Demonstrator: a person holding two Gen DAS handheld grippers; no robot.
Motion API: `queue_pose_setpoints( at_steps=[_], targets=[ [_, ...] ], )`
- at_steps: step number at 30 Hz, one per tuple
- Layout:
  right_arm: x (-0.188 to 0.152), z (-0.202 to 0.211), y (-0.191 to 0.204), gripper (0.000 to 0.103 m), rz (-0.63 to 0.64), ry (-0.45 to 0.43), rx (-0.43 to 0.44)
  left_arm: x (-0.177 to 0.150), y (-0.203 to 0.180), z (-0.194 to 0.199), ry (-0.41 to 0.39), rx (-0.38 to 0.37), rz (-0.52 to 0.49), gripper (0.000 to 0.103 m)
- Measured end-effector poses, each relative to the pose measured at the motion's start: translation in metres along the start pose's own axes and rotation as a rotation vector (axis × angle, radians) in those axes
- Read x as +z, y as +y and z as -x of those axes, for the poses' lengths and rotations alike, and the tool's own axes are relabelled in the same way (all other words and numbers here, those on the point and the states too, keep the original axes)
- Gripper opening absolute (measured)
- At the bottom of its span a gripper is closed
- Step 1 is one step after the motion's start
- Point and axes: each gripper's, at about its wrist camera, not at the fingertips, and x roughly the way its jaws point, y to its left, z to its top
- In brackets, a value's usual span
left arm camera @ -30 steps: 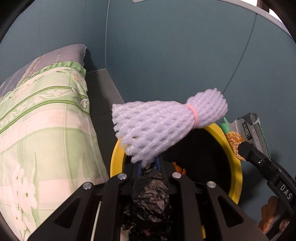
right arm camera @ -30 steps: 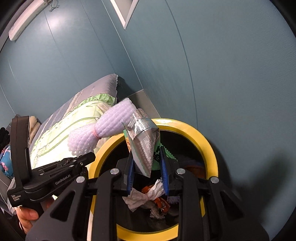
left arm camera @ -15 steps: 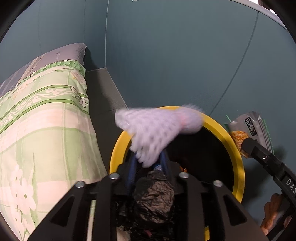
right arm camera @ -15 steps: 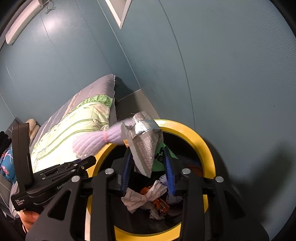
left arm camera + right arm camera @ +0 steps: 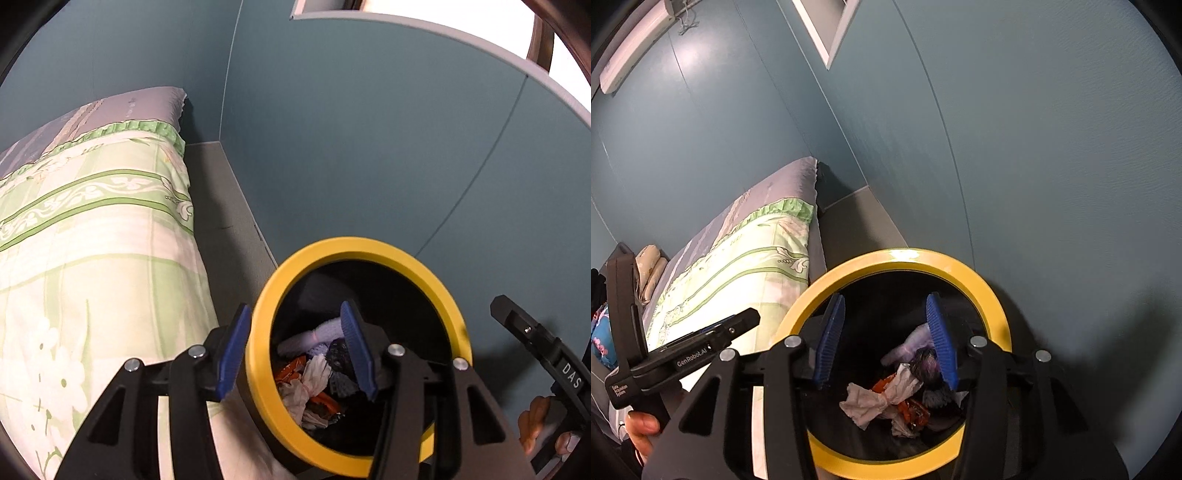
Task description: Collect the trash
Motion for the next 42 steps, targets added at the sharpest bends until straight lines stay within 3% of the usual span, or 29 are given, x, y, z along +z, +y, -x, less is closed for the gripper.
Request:
queue_pose_setpoints(
  at_steps=[6,11,18,24,33,42],
  targets=[
    [0.003,0.024,0.024,0.044,0.038,-0.034,0.02,0.001,0.025,0.041,-0.063,-0.011,0.039,0.048],
    [0.003,0.038,0.057,0.045,0.092,-0.053,0.062,-0.005,0.058,0.087,-0.131,0.022,0.079,0.048],
    [-0.008,0.055,0.118,0.048,0.182,-0.06,0.186,-0.028,0.119,0.166,-0.236,0.146,0.129,0.048],
    [-0.024,0.074,0.181,0.052,0.282,-0.068,0.294,-0.056,0.15,0.236,-0.314,0.26,0.162,0.049],
    [-0.048,0.116,0.26,0.064,0.38,-0.117,0.39,-0.105,0.176,0.335,-0.455,0.395,0.207,0.062],
    [-0.069,0.166,0.293,0.084,0.424,-0.244,0.393,-0.14,0.165,0.395,-0.584,0.506,0.2,0.08]
  ],
)
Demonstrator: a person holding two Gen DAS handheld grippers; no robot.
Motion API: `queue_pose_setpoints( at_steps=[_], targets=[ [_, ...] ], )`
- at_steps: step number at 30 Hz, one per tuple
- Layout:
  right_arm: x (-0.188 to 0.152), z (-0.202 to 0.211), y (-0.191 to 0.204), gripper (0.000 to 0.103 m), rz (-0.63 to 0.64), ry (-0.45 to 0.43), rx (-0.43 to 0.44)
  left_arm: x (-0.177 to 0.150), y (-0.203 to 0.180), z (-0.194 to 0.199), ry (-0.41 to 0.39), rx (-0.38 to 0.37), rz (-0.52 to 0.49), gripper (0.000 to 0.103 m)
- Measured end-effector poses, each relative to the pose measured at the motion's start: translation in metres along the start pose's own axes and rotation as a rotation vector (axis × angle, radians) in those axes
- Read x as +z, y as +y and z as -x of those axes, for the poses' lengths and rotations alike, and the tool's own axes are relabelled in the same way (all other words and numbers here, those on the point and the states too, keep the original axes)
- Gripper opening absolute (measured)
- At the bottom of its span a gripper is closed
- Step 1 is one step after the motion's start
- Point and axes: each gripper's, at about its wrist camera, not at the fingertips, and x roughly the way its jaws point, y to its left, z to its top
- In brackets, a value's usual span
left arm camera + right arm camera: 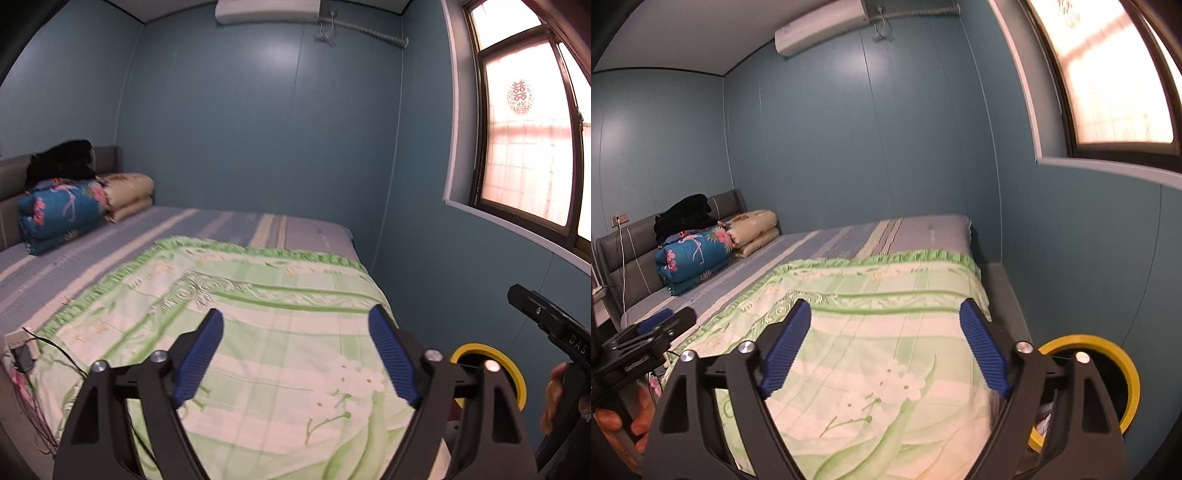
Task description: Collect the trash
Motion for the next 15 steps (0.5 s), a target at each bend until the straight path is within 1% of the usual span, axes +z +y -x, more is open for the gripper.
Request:
queue_pose_setpoints(
  at_steps=[3,4,7,11,15],
  targets=[
    [0.002,0.008,0.01,0.091,0.001,-0.036,-0.03,0.001,0.004,0.013,-0.031,0.007,0.003,0.086],
    [0.002,0.011,0.011,0.092,-0.002,-0.045,-0.037,0.0,0.006,0.018,-0.044,0.015,-0.001,0.089],
    [0.0,0.016,0.015,0.095,0.003,-0.063,-0.047,-0.004,0.005,0.029,-0.082,0.04,-0.01,0.095],
    [-0.008,0.024,0.018,0.095,0.007,-0.088,-0.085,-0.009,0.005,0.041,-0.106,0.029,0.002,0.095],
    [-0.016,0.029,0.018,0.095,0.006,-0.106,-0.105,-0.015,0.001,0.054,-0.138,0.039,-0.005,0.095]
  ],
)
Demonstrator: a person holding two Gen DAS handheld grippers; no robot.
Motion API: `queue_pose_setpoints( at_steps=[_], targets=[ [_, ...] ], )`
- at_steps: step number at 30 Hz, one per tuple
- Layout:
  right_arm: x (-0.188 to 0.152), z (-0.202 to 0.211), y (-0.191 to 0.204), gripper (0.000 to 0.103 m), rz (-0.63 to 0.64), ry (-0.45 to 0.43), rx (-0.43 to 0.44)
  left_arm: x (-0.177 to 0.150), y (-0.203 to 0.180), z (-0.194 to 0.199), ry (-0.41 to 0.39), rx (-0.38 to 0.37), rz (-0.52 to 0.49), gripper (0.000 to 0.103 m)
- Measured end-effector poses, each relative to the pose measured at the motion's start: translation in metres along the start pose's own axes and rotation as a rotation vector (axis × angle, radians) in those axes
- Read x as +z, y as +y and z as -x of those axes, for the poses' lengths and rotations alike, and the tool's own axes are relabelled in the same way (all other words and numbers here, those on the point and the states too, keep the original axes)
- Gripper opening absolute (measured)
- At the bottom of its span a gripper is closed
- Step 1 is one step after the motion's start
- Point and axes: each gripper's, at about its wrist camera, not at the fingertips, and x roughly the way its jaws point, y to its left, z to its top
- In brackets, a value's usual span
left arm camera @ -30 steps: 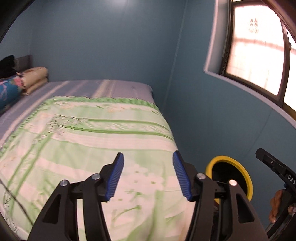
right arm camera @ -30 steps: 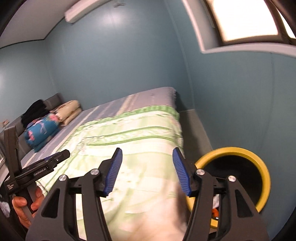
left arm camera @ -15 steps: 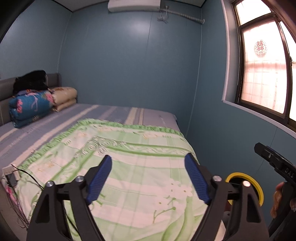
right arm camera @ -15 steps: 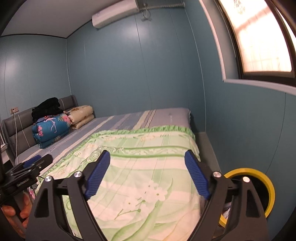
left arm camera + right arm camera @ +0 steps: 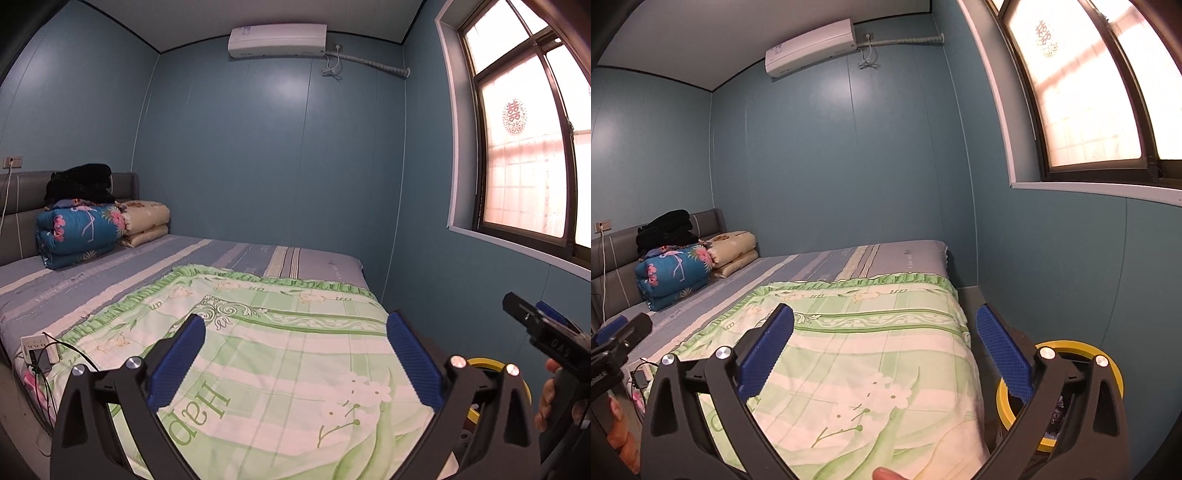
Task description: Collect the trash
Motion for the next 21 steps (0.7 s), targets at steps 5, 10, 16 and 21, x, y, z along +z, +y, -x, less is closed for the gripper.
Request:
queue_pose_setpoints(
  at_steps=[5,10,16,21],
  targets=[
    [-0.01,0.006,0.004,0.095,0.003,-0.028,-0.012,-0.004,-0.001,0.008,-0.017,0.011,0.015,0.095],
    [-0.017,0.011,0.007,0.095,0.001,-0.051,0.003,-0.009,0.002,0.007,-0.004,0.016,0.042,0.095],
    [-0.025,0.011,0.007,0.095,-0.012,-0.041,0.008,-0.016,0.002,0.007,0.006,0.018,0.048,0.095],
    [-0.028,0.007,0.003,0.095,-0.027,-0.023,0.0,-0.019,0.001,0.004,0.018,0.018,0.046,0.095]
  ],
)
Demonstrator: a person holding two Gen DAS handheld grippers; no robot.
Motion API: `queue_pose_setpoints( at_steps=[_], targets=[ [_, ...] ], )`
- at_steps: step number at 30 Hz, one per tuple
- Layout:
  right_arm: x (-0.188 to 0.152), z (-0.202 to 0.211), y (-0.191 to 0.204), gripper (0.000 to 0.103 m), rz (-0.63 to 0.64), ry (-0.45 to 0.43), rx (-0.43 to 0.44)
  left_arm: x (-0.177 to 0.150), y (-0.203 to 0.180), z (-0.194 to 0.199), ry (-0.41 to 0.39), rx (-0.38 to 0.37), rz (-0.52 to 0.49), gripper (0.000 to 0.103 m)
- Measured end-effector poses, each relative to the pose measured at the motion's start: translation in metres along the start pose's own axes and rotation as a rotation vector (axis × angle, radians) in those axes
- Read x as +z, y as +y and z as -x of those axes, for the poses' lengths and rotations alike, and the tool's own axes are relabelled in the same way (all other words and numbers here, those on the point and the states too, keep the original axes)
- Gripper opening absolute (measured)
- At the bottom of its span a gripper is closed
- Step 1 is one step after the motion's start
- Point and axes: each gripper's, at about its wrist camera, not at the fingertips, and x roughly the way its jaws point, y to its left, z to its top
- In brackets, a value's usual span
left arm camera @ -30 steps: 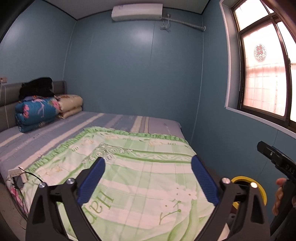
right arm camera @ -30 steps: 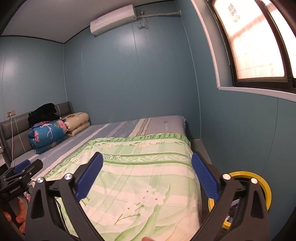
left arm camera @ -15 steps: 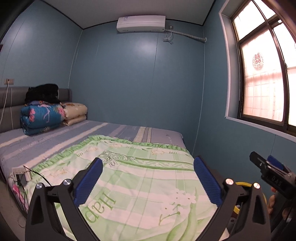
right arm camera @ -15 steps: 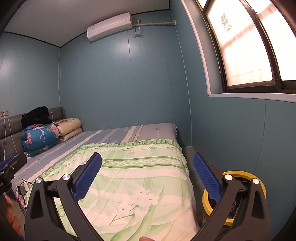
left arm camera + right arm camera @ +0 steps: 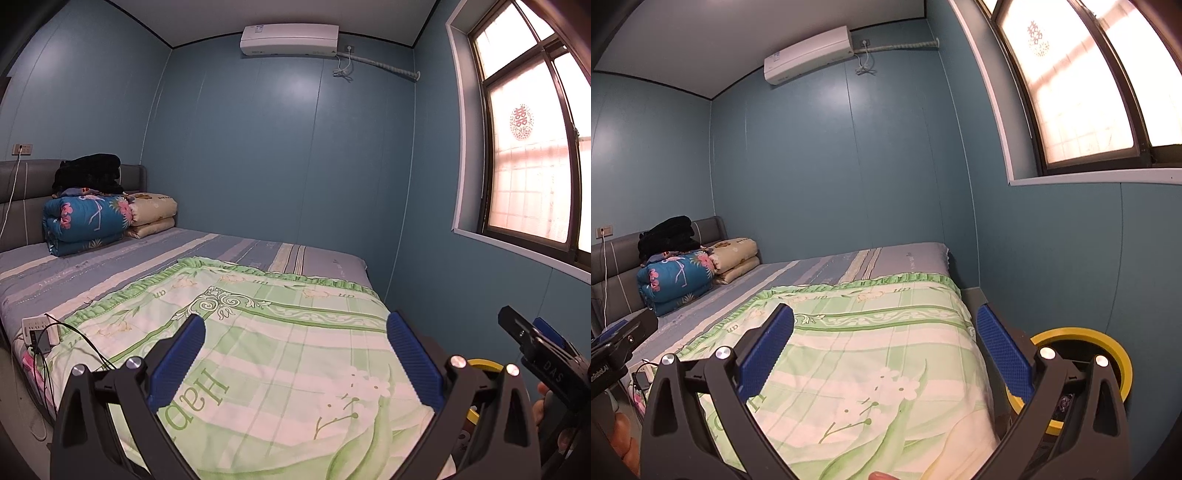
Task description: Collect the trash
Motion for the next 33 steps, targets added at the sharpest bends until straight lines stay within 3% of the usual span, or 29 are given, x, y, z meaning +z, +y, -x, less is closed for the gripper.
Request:
queue_pose_setpoints(
  at_steps=[33],
  targets=[
    [-0.0093,-0.0079,-0.0034,0.095,-0.024,0.027,-0.015,-0.0031,0.0013,-0.0059,0.019,-0.015,-0.01,0.095]
  ],
)
